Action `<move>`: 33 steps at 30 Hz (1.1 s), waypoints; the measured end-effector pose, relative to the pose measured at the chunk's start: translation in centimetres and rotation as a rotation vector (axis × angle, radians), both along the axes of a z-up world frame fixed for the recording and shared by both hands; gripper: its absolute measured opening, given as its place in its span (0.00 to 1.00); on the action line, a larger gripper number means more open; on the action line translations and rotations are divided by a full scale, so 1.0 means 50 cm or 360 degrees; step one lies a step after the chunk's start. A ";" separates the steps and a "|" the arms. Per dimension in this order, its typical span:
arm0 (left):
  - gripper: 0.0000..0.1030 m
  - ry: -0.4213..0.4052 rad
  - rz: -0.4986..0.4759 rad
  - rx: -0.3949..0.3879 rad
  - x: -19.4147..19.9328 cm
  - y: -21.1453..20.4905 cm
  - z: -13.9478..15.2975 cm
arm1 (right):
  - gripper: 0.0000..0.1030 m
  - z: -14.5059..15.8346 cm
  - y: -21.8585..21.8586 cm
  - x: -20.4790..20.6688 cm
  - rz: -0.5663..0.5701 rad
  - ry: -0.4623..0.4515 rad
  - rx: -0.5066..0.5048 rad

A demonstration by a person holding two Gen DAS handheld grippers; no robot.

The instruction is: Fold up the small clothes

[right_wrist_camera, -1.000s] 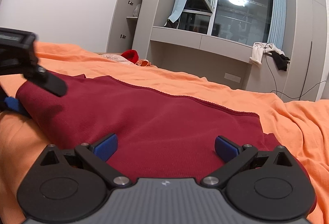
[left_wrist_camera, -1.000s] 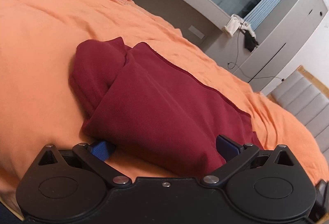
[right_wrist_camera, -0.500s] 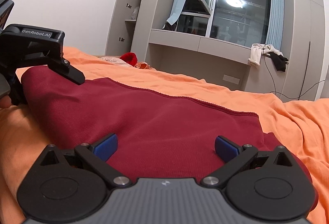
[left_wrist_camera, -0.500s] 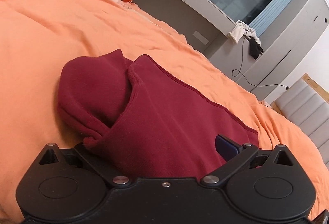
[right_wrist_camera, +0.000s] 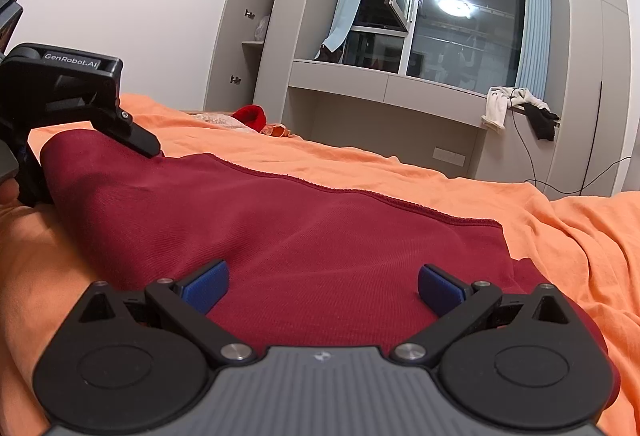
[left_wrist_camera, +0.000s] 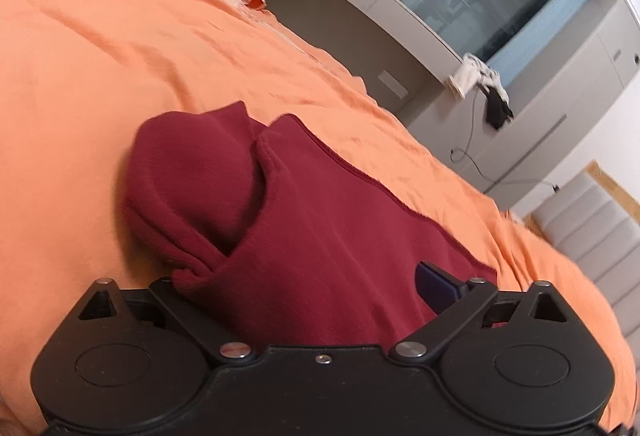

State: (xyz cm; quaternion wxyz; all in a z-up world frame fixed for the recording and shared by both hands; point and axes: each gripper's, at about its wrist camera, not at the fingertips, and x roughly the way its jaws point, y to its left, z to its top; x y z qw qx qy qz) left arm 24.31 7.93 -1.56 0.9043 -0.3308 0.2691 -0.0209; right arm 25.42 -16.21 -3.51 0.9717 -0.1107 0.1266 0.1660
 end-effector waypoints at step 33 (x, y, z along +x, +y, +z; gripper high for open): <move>0.16 -0.0293 -0.0001 0.0378 0.019 -0.070 0.115 | 1.00 0.096 -0.087 0.034 0.0101 0.0223 0.0082</move>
